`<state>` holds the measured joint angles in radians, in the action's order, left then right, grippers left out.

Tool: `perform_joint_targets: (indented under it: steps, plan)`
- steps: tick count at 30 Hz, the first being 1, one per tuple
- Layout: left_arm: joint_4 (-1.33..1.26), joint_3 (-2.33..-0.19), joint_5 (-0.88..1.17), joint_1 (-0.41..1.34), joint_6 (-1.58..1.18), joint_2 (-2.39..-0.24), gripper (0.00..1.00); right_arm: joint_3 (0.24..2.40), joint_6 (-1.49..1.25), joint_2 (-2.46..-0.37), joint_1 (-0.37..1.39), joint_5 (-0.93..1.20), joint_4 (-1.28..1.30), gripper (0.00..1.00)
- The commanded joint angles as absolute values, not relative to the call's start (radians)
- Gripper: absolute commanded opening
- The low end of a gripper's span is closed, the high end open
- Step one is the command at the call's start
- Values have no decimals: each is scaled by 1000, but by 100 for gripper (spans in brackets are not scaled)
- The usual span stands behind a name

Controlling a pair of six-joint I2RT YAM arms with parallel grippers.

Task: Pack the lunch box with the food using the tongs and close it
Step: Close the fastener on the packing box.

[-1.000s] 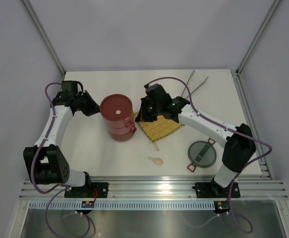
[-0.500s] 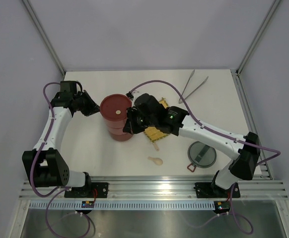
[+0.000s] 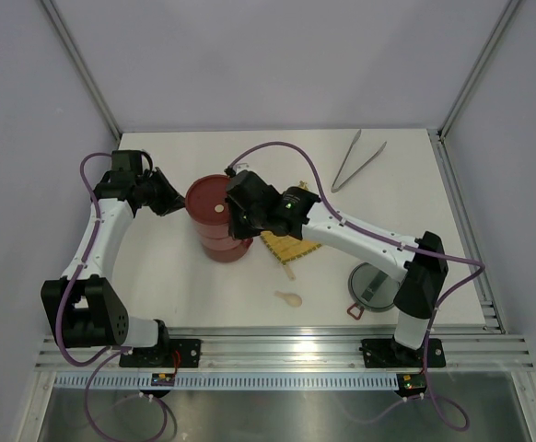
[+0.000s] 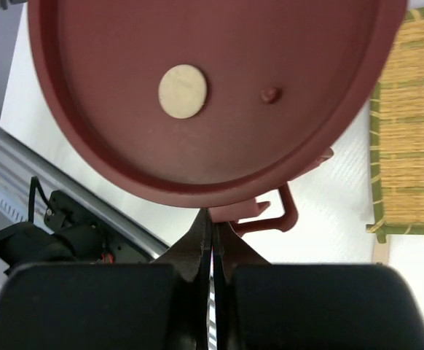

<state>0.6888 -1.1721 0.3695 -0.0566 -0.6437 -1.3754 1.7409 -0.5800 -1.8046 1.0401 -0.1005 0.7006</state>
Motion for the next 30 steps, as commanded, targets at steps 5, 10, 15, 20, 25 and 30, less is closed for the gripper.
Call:
perform_joint_targets:
  steps: [5, 10, 15, 20, 25, 30]
  plan:
    - [667, -1187, 367, -55, -624, -1359, 0, 1761, -585, -1775, 1043, -187, 732, 0]
    - [664, -1189, 368, -55, -627, -1361, 0, 1732, -528, -1752, 1074, -66, 641, 0]
    - [667, -1193, 365, -55, -626, -1361, 0, 1746, -528, -1801, 1094, -95, 675, 0]
    - [670, -1192, 365, -55, -626, -1359, 0, 1750, -552, -1804, 1092, -207, 710, 0]
    - [670, -1193, 365, -55, -626, -1358, 0, 1756, -565, -1812, 1092, -275, 759, 0]
    - [667, -1187, 367, -55, -627, -1356, 0, 1756, -575, -1812, 1092, -296, 773, 0]
